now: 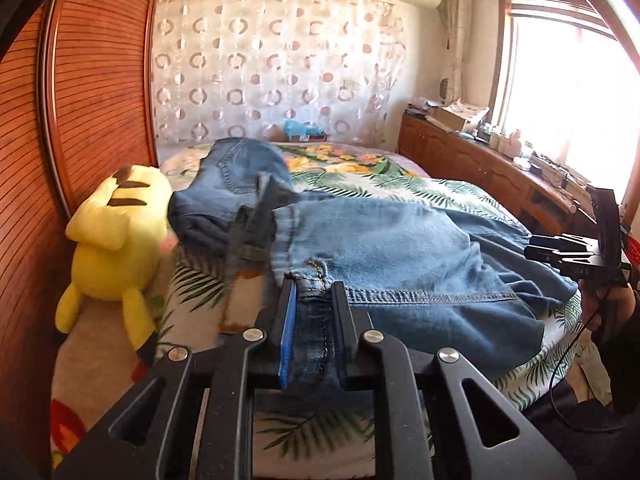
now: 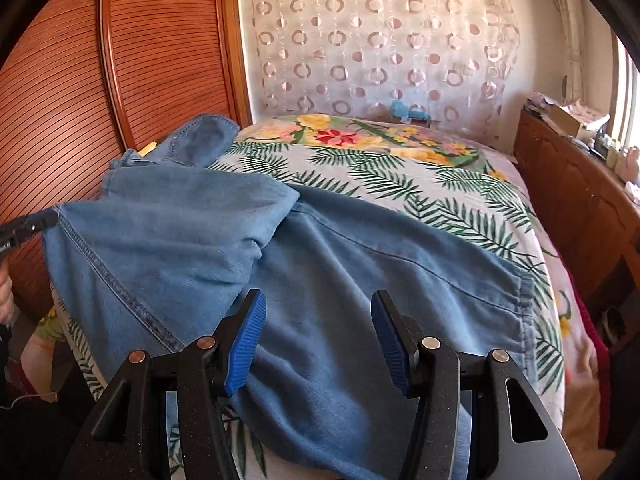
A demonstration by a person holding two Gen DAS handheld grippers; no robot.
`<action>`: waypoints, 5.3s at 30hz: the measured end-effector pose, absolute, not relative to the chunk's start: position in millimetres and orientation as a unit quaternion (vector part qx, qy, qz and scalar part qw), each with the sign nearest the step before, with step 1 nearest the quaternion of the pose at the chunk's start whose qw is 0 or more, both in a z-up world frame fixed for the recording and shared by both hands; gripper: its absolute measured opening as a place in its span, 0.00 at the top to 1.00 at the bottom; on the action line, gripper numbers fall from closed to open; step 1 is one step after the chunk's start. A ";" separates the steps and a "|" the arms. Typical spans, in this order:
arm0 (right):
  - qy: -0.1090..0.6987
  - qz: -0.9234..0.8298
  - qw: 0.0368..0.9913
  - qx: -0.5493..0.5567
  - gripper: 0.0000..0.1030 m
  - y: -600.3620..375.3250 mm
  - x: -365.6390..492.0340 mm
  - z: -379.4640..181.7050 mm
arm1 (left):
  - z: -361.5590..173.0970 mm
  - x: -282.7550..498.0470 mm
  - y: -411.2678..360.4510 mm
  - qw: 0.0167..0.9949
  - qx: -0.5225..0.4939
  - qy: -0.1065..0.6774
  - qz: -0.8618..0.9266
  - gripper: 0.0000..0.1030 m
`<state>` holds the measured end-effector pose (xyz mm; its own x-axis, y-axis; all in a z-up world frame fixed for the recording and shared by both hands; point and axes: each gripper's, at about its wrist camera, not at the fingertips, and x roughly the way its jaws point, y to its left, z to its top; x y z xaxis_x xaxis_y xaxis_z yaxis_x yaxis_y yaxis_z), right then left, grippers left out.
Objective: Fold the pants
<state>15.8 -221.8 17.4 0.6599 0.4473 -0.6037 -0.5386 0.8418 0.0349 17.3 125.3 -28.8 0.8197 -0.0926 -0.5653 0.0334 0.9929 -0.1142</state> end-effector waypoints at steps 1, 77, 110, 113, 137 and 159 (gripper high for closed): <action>0.311 0.276 0.906 -0.074 0.45 -218.3 14.7 17.0 | -30.2 18.2 126.2 0.951 -0.051 0.302 -0.035 0.82; 0.338 0.242 0.907 -0.064 0.45 -184.7 67.5 -45.8 | -33.6 92.9 50.9 0.945 -0.010 0.313 -0.090 0.19; 0.351 0.096 0.932 -0.007 0.45 -352.0 26.3 -52.5 | -92.4 93.3 5.1 0.925 -0.009 0.363 -0.112 0.19; 0.359 0.087 0.929 -0.003 0.45 -359.6 22.0 -58.5 | -94.3 93.5 4.9 0.926 -0.009 0.361 -0.109 0.19; 0.364 0.132 0.921 -0.041 0.87 -345.9 18.7 -60.0 | -95.8 92.3 7.9 0.929 -0.011 0.354 -0.107 0.19; 0.183 0.319 0.925 -0.093 0.89 -227.3 -8.2 93.6 | -35.9 56.9 43.0 0.950 -0.049 0.296 -0.091 0.19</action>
